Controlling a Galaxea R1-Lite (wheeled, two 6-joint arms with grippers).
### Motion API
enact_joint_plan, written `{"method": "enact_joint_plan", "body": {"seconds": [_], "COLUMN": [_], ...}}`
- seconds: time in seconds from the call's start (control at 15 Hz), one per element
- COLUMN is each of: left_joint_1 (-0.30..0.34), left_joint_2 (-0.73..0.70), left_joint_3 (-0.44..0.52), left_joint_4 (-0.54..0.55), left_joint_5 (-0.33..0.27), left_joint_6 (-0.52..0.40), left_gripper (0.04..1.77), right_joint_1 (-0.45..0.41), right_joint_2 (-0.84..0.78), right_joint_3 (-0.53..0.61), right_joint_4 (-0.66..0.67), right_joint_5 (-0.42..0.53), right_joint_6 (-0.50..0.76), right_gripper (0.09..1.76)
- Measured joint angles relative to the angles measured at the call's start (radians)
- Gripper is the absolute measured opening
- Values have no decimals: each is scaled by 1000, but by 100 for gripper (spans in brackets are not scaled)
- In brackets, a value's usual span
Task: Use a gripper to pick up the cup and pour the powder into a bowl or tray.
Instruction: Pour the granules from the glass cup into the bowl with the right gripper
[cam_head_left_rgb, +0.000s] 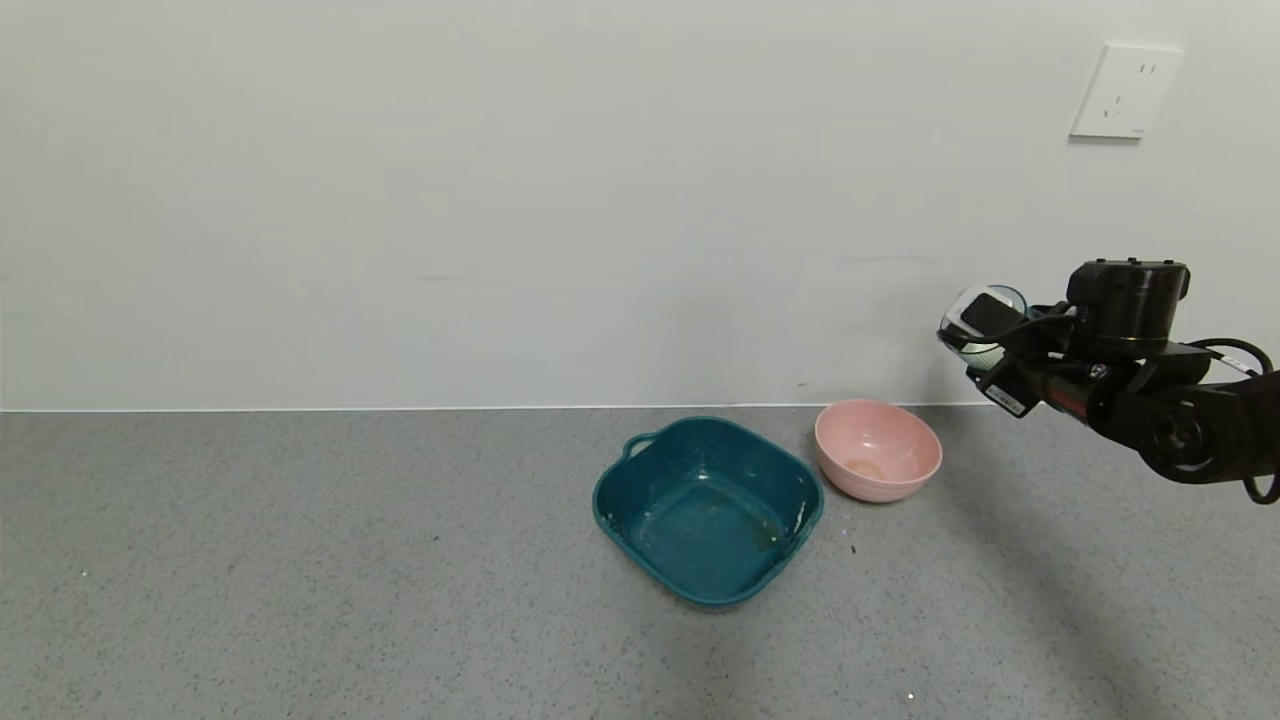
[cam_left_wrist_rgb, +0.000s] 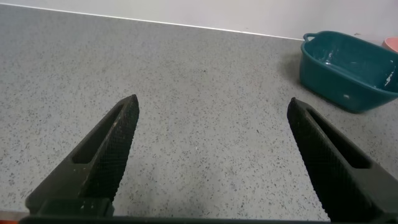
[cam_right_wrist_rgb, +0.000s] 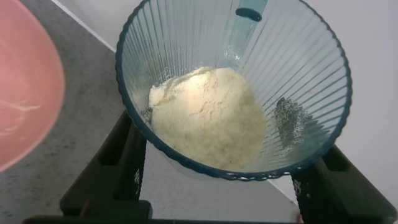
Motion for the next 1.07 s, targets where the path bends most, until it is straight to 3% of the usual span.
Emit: {"method": "enact_joint_plan", "body": {"seconds": [0.47, 1.07], "left_joint_1": [0, 0], "left_joint_2": [0, 0], "left_joint_3": [0, 0], "left_joint_4": [0, 0], "left_joint_5": [0, 0], "left_joint_6": [0, 0], "left_gripper": [172, 172], "right_joint_1": [37, 130], "right_joint_2": [20, 34], "right_joint_3": [-6, 45], "right_joint_4": [-93, -199], "right_joint_5": [-94, -160], "right_joint_6": [-296, -528], "right_gripper": [134, 134]}}
